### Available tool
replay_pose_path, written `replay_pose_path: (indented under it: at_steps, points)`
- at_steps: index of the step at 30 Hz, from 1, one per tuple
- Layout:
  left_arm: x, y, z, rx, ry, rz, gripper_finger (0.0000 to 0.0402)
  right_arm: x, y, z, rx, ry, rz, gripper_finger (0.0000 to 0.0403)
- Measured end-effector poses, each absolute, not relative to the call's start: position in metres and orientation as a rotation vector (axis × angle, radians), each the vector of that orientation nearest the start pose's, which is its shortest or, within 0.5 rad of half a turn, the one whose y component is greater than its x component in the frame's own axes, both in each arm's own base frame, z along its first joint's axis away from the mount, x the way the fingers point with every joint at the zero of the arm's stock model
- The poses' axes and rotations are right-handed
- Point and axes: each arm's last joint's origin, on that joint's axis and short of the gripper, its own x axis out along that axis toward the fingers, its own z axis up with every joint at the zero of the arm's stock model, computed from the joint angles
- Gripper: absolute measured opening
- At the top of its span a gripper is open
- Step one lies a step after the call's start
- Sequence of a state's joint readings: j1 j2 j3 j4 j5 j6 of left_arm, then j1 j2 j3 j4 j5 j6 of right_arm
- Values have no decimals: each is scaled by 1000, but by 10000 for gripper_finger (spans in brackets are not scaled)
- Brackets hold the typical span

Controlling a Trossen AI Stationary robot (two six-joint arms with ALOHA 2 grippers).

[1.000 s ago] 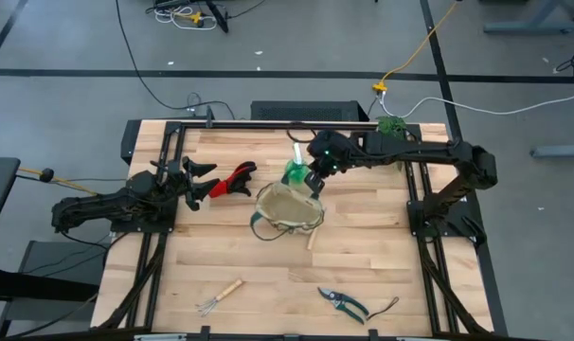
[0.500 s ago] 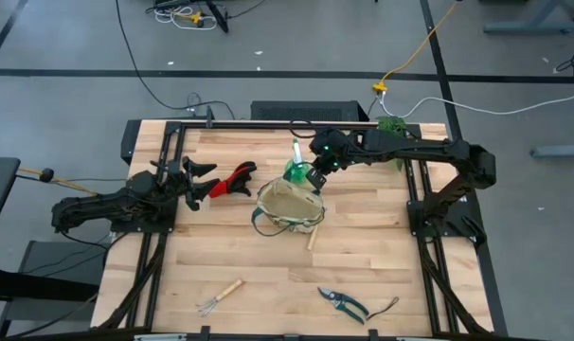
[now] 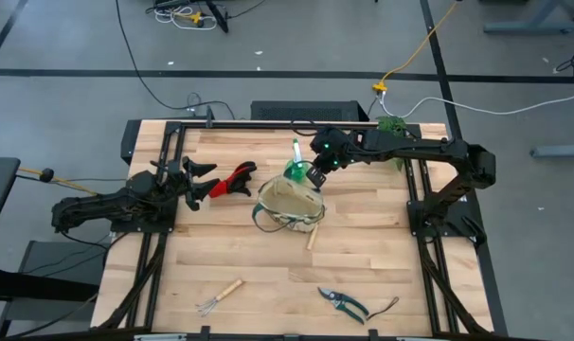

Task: Pick & Place Garden tools in Gardening bag
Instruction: Prepare the white bag on the table, then put the green spray bottle into the white bag

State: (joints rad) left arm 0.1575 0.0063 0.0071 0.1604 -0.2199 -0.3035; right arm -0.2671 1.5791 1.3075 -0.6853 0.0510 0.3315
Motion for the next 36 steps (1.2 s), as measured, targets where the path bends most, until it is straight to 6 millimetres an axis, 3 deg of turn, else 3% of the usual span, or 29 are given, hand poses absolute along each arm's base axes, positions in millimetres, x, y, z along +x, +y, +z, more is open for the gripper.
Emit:
replay_pose_path:
  at_steps: [21, 36]
  points:
    - [94, 21, 181, -304, -218, 349, 291, 314, -91, 278, 389, 944, -472, 41]
    - [94, 21, 181, -304, -218, 349, 291, 314, -92, 278, 391, 935, -480, 103]
